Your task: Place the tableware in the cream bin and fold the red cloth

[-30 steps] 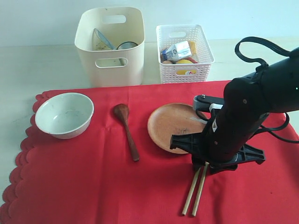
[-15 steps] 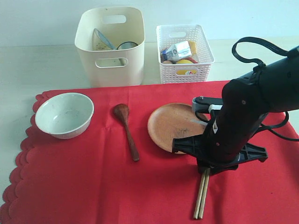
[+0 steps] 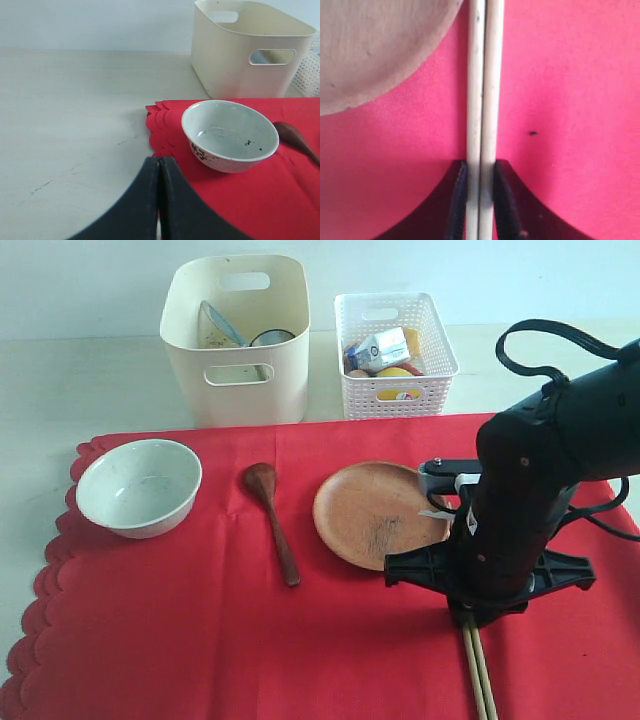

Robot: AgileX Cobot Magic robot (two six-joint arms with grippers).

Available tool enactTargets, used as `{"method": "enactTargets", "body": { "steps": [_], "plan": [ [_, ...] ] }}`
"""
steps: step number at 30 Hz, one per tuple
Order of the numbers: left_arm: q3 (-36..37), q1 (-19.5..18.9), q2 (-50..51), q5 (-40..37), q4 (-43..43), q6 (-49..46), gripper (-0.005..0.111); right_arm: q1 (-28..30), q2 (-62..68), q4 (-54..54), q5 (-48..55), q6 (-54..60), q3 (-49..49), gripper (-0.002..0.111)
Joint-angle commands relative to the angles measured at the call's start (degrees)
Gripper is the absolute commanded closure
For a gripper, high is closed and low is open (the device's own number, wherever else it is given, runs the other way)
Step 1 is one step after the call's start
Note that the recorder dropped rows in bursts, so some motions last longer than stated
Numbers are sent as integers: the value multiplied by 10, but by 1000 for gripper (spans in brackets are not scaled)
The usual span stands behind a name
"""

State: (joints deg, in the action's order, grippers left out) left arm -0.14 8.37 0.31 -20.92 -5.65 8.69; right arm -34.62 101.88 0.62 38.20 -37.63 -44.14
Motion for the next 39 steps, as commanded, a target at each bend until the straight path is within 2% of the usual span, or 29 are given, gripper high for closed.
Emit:
{"method": "enactTargets", "body": {
  "steps": [1,5,16,28,31,37,39],
  "plan": [
    [1,3,-3,5,3,3,107,0,1,30,31,1,9,101],
    [1,3,-3,5,3,3,107,0,-8,71,49,-18,9,108],
    [1,3,-3,5,3,3,107,0,-90,155,71,-38,9,108],
    [1,3,-3,5,3,3,107,1,-158,178,82,-39,9,107],
    [1,3,-3,5,3,3,107,1,-152,179,82,-36,9,95],
    [1,3,-3,5,3,3,107,1,-151,159,88,-24,9,48],
    [1,3,-3,5,3,3,107,1,-151,151,88,-14,9,40]
  ]
}}
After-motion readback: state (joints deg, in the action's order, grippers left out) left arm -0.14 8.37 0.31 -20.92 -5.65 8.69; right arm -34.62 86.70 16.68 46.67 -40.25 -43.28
